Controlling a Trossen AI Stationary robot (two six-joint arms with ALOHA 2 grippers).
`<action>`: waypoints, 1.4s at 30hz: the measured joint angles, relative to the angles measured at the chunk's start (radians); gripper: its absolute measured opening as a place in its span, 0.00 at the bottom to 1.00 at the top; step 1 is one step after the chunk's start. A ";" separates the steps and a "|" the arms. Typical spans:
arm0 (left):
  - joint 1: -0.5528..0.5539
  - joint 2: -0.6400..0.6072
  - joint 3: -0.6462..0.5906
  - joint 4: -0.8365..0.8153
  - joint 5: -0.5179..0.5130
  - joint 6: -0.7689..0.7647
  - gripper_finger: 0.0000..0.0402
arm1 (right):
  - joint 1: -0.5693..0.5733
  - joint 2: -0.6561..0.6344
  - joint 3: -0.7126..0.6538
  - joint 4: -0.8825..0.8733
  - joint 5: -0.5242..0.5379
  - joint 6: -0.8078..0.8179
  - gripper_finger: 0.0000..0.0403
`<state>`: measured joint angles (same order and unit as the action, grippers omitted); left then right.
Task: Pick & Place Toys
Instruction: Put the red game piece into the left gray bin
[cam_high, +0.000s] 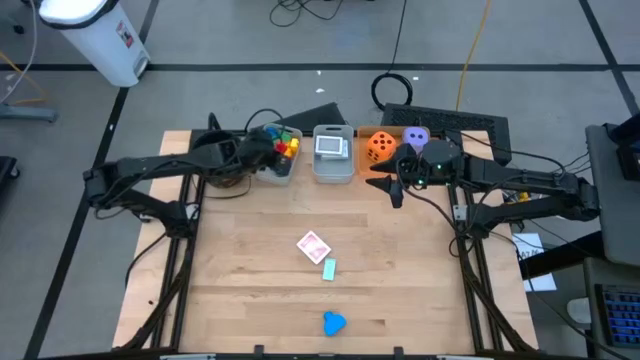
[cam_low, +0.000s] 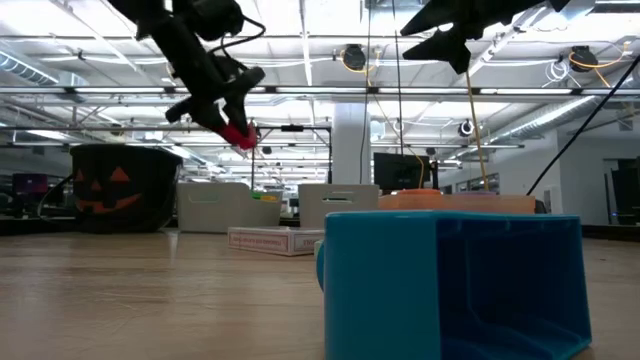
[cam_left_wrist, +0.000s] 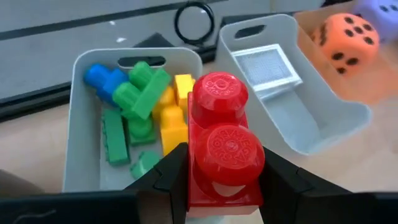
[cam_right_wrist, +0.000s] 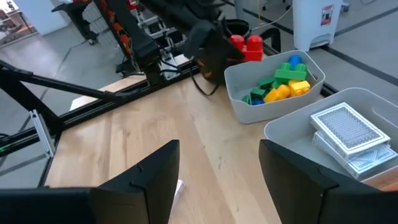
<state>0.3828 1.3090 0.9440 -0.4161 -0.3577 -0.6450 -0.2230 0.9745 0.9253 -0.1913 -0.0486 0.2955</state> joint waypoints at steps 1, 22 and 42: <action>0.000 0.010 -0.005 0.011 -0.012 -0.010 0.35 | 0.000 0.000 0.000 0.000 0.000 0.000 0.52; -0.003 0.265 -0.005 0.151 -0.052 -0.090 0.35 | 0.000 0.000 0.000 -0.010 0.000 -0.010 0.52; 0.039 0.341 -0.005 0.180 -0.031 -0.128 0.35 | 0.000 0.000 0.000 -0.017 0.000 0.006 0.52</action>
<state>0.4216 1.6500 0.9394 -0.2356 -0.3888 -0.7734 -0.2226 0.9745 0.9253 -0.2083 -0.0486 0.3019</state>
